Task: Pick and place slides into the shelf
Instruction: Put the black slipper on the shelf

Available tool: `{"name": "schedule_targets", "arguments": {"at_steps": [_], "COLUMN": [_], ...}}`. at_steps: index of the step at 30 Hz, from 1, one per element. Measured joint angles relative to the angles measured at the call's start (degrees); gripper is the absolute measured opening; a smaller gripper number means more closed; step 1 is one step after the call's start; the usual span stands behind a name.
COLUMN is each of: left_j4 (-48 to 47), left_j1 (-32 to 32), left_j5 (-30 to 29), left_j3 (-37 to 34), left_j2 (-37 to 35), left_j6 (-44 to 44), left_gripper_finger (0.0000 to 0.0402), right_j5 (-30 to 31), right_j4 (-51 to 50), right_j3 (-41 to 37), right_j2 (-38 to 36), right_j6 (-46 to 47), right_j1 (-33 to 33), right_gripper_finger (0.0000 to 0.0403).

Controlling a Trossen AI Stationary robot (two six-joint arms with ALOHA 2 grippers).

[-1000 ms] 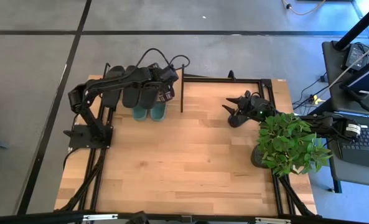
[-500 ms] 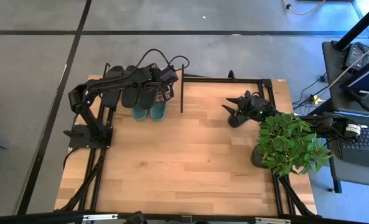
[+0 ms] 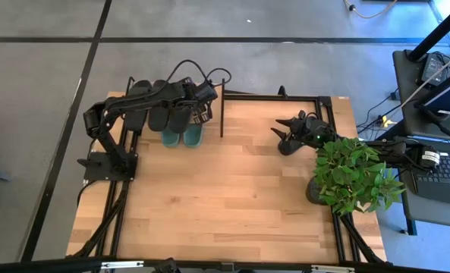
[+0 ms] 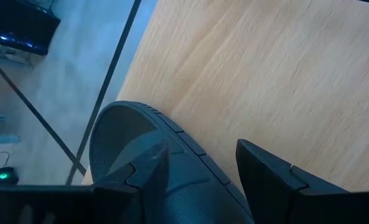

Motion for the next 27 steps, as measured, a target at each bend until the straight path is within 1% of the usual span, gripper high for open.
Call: {"name": "schedule_targets", "arguments": {"at_steps": [14, 17, 22, 24, 27], "left_j4": [1.24, 2.49, 7.87, 10.80, 16.89], "left_j1": [-0.47, -0.70, -0.70, -1.33, -3.68], "left_j5": [0.97, 5.71, 21.06, 23.01, 22.16], "left_j3": [-0.02, -0.02, -0.02, -0.18, -3.82], "left_j2": [-1.97, -3.98, -8.98, -11.58, -16.76], "left_j6": [-0.48, -0.50, 1.18, 1.38, 1.55], "left_gripper_finger": [0.0176, 0.0176, 0.0176, 0.0176, 0.0176], "right_j5": [0.00, -0.02, -0.02, -0.02, -0.02], "right_j4": [0.00, 0.00, -0.07, -0.58, -1.12], "right_j3": [0.00, 0.00, 0.00, 0.00, 0.00], "right_j2": [0.00, 0.00, -0.01, 0.00, 0.00], "right_j6": [0.02, 0.04, 0.04, 0.04, 0.04], "right_j1": [0.00, 0.00, 0.00, 0.00, 0.00], "right_gripper_finger": [0.0186, 0.0186, 0.0186, 0.0186, 0.0186]}}
